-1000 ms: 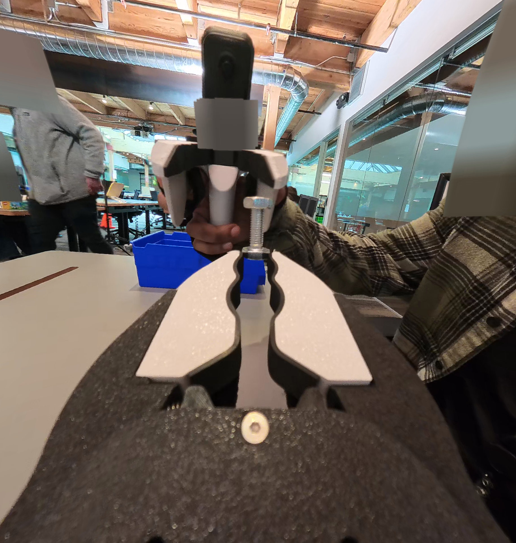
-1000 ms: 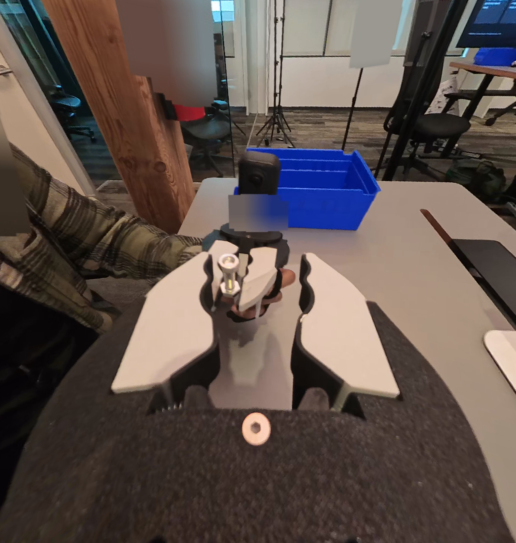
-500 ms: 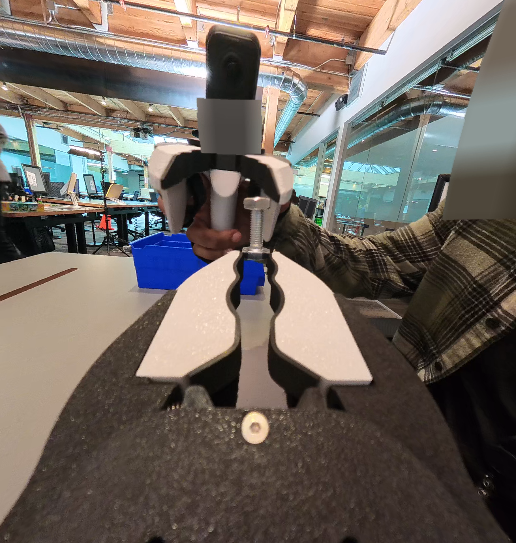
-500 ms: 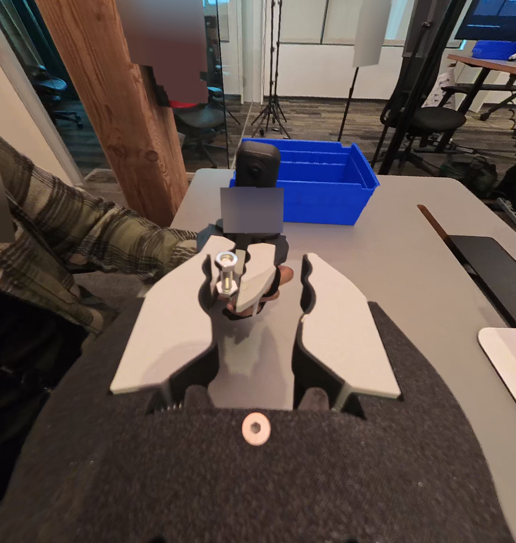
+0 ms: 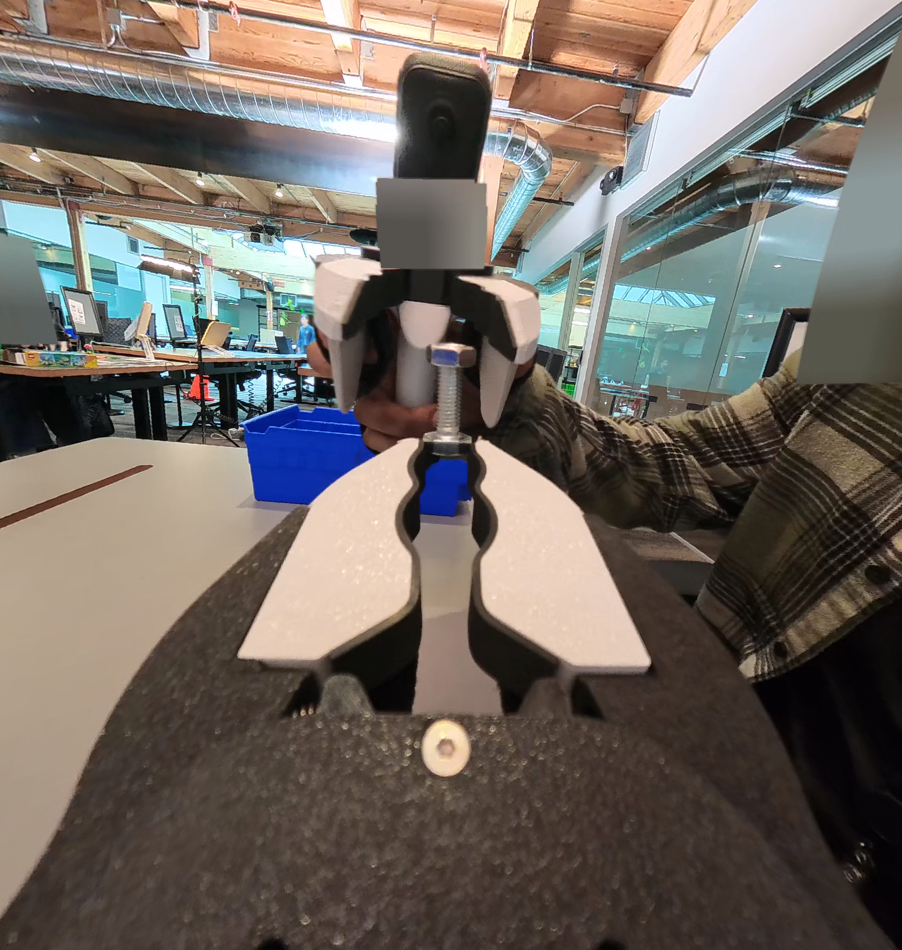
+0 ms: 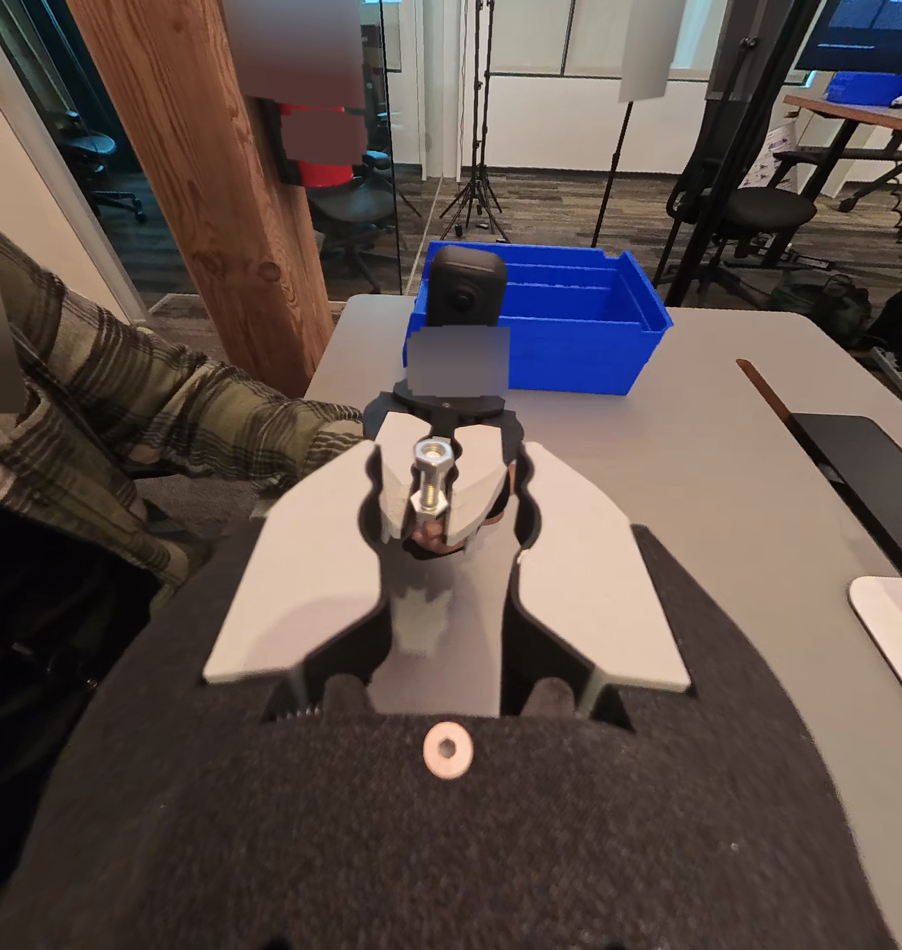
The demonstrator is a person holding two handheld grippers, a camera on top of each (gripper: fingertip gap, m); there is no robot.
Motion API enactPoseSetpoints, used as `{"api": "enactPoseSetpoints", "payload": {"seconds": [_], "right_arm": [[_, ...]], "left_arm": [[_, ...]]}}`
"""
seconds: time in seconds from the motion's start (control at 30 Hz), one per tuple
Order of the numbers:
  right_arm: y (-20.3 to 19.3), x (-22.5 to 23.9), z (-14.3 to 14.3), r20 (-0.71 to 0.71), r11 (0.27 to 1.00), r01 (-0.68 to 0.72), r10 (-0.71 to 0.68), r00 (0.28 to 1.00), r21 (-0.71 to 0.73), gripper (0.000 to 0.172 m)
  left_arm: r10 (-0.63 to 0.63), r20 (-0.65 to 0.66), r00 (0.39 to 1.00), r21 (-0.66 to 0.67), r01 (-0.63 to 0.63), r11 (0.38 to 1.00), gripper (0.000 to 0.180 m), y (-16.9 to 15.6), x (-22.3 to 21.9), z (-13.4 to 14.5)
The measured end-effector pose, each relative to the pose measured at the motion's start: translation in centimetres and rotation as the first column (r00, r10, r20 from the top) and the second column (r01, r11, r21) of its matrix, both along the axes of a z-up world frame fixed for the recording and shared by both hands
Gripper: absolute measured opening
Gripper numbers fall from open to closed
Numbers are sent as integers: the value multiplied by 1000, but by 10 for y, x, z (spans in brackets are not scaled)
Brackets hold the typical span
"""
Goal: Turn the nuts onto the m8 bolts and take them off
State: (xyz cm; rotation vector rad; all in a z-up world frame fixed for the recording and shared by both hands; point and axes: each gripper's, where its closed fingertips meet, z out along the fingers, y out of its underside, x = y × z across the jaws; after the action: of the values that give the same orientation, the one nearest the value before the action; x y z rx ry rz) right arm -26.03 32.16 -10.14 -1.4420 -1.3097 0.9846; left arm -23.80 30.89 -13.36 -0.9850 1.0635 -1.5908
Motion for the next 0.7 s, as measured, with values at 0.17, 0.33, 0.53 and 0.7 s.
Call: {"api": "enactPoseSetpoints", "payload": {"seconds": [0.17,0.33,0.53,0.7], "right_arm": [[-8,-4,-6,47,999,-51,51,998,-4,22],[-10,-2,-5,42,994,-106,107,993,-28,15],[-12,0,3,-19,985,-167,166,986,-51,15],[-10,16,20,-107,989,-133,126,986,-68,15]], "left_arm": [[-10,-13,1000,12,10,1000,15,-3,3,-2],[-16,-5,1000,6,16,1000,15,-3,1,0],[-35,-7,999,5,35,999,15,-5,2,-1],[-36,-10,999,4,36,999,15,-5,2,-1]]}}
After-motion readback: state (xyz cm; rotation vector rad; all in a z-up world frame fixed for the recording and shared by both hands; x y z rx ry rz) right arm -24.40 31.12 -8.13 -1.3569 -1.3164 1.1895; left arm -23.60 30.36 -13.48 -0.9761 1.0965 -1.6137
